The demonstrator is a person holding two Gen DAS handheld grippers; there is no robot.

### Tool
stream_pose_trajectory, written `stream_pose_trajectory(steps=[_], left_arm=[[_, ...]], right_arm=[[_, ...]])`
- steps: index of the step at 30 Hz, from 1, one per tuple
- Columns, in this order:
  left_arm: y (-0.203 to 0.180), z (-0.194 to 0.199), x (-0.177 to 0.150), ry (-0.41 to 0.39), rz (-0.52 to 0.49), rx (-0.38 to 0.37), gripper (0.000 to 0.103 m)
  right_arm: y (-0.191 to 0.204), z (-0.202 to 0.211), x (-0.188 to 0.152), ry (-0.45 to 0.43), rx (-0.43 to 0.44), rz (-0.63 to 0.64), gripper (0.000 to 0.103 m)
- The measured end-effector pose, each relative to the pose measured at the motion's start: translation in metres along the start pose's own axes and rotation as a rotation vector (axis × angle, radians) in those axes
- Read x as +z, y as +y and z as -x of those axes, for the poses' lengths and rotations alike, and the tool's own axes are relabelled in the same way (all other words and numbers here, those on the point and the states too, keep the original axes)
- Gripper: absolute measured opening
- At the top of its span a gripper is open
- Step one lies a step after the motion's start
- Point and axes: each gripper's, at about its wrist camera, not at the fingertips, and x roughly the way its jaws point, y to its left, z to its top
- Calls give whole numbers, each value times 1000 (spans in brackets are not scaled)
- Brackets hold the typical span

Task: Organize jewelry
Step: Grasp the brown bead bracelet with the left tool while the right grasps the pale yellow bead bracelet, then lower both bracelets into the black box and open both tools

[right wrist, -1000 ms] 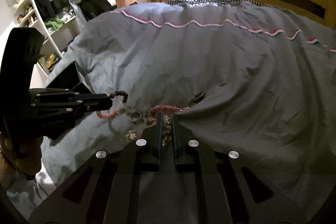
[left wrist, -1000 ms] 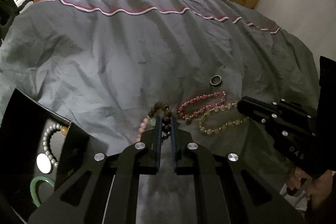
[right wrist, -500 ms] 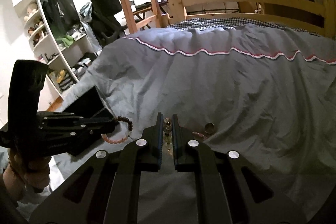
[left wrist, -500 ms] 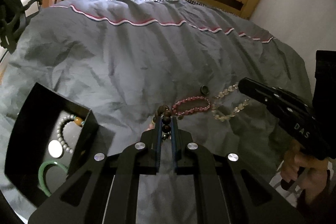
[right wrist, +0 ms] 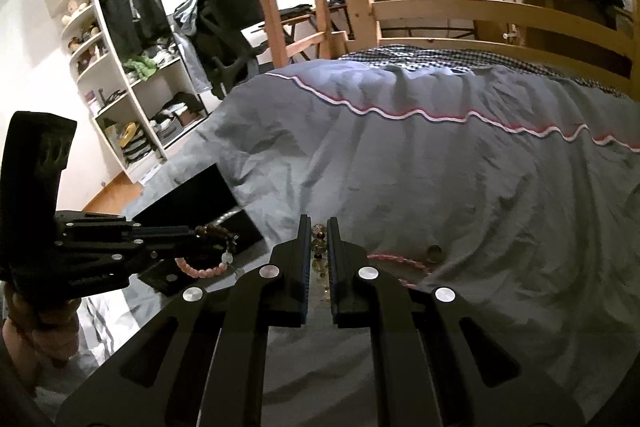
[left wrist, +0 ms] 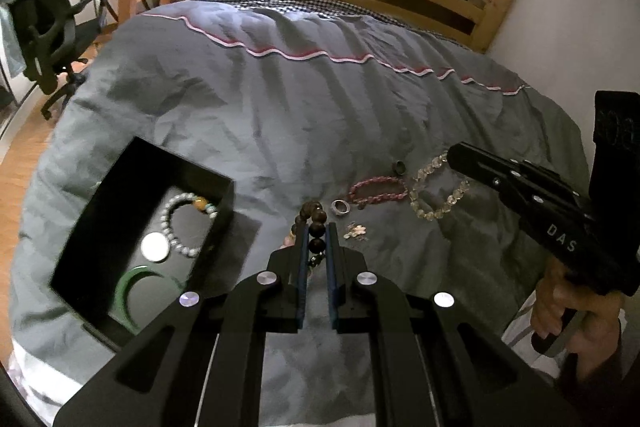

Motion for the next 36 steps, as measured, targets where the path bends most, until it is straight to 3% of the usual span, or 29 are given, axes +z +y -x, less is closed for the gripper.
stream_pose_trajectory(steps=[23,36], left_arm=[[97,43,9,7,146,108,8],[148,38,3,68,269,126,8]], right_arm=[[124,-59,35,59,99,123,9],[149,-115,27,128,131,124,9]])
